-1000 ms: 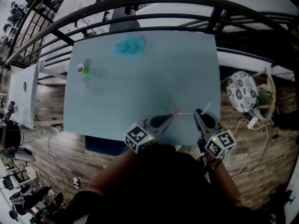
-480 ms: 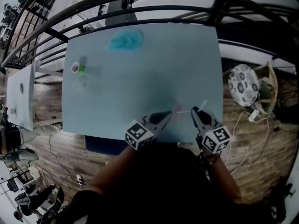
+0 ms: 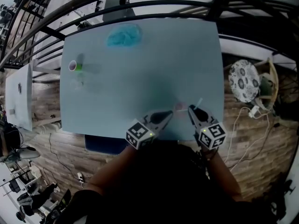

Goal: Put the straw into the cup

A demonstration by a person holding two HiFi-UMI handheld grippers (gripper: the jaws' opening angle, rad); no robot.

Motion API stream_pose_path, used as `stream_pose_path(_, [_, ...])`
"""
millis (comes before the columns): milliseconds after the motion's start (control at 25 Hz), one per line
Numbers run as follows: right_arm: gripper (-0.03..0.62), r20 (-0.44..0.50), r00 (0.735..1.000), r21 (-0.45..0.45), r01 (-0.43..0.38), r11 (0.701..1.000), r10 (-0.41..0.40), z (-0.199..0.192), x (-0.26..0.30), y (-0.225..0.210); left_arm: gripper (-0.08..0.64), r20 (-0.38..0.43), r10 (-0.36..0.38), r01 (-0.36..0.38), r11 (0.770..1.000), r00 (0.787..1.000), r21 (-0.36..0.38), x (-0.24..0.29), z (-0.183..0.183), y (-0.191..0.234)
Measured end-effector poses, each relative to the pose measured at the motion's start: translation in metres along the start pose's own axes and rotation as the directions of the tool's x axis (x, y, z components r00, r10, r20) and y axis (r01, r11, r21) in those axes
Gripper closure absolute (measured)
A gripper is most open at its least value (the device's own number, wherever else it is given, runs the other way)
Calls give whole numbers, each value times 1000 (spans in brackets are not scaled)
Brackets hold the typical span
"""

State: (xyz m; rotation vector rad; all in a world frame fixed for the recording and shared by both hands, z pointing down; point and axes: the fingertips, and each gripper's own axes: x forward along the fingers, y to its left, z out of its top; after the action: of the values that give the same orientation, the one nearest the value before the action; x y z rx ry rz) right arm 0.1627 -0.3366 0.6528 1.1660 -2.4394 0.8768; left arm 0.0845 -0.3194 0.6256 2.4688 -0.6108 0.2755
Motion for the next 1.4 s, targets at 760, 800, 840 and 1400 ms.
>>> stream_pose_path(760, [554,-99,995,-22,18,1000,-20,-39,22,-14,549,-29,-4,3,1000,1000,-14,2,-14,-1])
stream_pose_path(800, [554,-102,995,-22,18,1000,-20,-40,22,-14,549,-28,-2,2,1000,1000,-14,1,-14,-1])
stream_pose_path(840, [554,-104,994,-21,17,1000,-19,-42,22,-15,549,-28,0,-1,1000,1000,-13,1,-15,-1])
stream_pose_path(1400, [486,-128,992,-11,22,1000,-23,-49,27,-22,549,-25,13,-13,1000,1000,-18,3,-14,2])
